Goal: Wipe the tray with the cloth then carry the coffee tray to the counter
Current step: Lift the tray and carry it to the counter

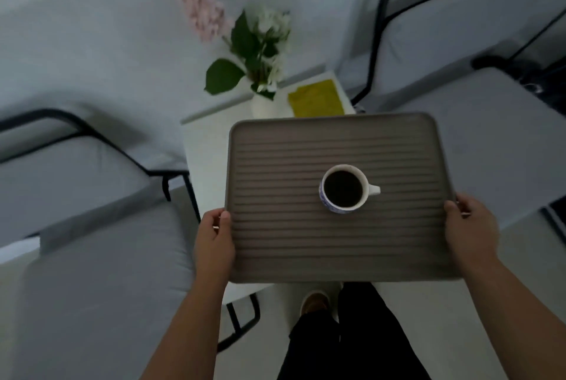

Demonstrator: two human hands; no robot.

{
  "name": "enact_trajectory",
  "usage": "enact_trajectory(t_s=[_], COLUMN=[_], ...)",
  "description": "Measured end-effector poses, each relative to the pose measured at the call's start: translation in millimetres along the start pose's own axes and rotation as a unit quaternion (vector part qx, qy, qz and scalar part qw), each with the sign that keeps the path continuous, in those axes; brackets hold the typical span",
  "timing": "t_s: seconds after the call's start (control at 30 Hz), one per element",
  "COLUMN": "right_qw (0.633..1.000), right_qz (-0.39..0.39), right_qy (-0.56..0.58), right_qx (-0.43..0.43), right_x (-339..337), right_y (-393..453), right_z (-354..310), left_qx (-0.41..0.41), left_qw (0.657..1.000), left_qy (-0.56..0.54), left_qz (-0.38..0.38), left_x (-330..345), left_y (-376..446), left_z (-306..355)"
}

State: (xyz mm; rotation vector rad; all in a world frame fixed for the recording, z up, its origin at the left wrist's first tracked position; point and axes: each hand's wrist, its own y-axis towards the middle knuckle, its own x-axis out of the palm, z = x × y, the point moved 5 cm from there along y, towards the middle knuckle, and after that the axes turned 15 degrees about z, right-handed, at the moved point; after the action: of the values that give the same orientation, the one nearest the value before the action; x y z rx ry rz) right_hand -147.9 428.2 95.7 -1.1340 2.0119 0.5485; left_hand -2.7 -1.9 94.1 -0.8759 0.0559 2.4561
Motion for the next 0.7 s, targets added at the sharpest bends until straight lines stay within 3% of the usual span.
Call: enact_trajectory(t_s=[0.33,0.53,0.7], right_qw=[0.979,0.936,0.882], right_qz=[0.132,0.224,0.332], right_qy=[0.022,0.08,0.077], right_qx=[0.151,0.259,0.327], right_x=[-201,-323,-422], right_y=[-48,-108,-195], right_z=[35,88,139], left_qx=[0.124,0.22,0.295], left_qw=[0.979,0.935,0.879], left_qy=[-0.03,-0.034,-0.038], left_qz=[-0.161,-0.274,-0.372], left_x=[-11,12,23], left_y=[-66,-141,-240], left_z=[148,230,274])
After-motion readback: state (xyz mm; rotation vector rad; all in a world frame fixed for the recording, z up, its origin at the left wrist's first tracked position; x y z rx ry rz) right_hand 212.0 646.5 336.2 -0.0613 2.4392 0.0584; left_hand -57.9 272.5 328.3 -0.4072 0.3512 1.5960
